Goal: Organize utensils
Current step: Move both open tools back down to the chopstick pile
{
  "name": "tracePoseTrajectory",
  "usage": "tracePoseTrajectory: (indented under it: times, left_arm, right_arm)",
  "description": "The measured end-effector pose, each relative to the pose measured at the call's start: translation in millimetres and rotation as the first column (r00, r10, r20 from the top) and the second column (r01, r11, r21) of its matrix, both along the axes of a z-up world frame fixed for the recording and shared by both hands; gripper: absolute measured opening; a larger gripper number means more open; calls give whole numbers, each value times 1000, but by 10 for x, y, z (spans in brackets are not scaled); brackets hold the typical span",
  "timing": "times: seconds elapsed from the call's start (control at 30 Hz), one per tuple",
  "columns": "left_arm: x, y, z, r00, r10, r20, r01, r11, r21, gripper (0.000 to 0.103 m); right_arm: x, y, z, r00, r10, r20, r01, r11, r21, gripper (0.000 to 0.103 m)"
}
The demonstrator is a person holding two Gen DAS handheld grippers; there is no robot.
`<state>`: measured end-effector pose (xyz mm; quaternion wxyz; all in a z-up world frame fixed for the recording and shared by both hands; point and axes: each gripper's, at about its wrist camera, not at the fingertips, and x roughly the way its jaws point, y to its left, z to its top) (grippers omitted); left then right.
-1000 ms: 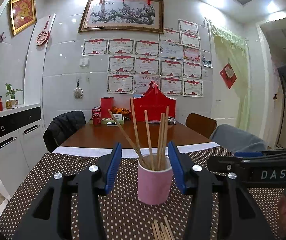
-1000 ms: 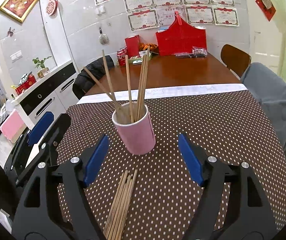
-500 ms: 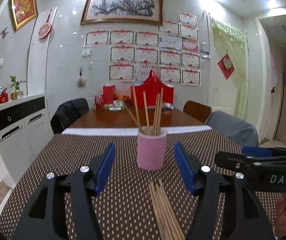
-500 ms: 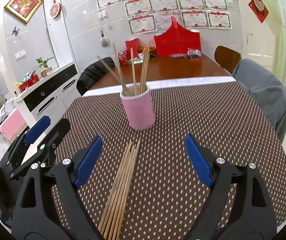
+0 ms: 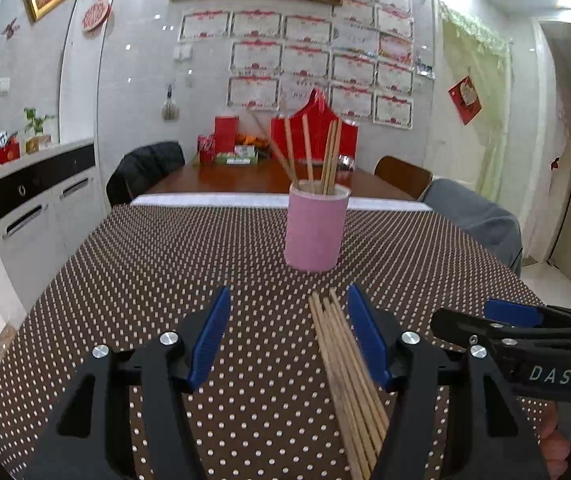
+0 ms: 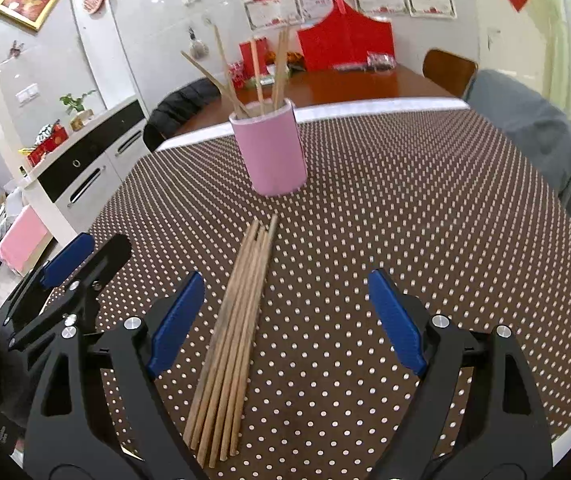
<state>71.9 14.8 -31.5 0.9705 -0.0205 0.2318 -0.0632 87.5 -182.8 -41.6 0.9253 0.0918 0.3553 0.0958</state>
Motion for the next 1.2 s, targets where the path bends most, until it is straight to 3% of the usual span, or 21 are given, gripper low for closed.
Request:
tracePoseTrajectory:
  times: [0.27,0.57,0.83,0.9,1.2]
  left_arm:
    - [188,97,-306,990,13,-138,-15,1000,-8,61]
    - [373,160,-556,970,7,-243,-14,1000,-27,61]
    - [411,205,-629,960,-13,-279,-2,998,-55,61]
    - [418,210,-642,958,-17,-285,0,998,-60,61]
    - [456,301,-696,950,-18,-311,-13,995,-97,61]
  right_arm:
    - [170,-16,-368,993,-31,-115,30,999,-13,83]
    - [282,99,-580,984,-39,-174,29,998,-62,83]
    - [369,261,-627,982,-51,-183,22,987,-156,84]
    - [409,293,-644,981,-62,-183,28,982,-185,90]
    - [570,311,-665,974,-84,-209,41,979,-200,96]
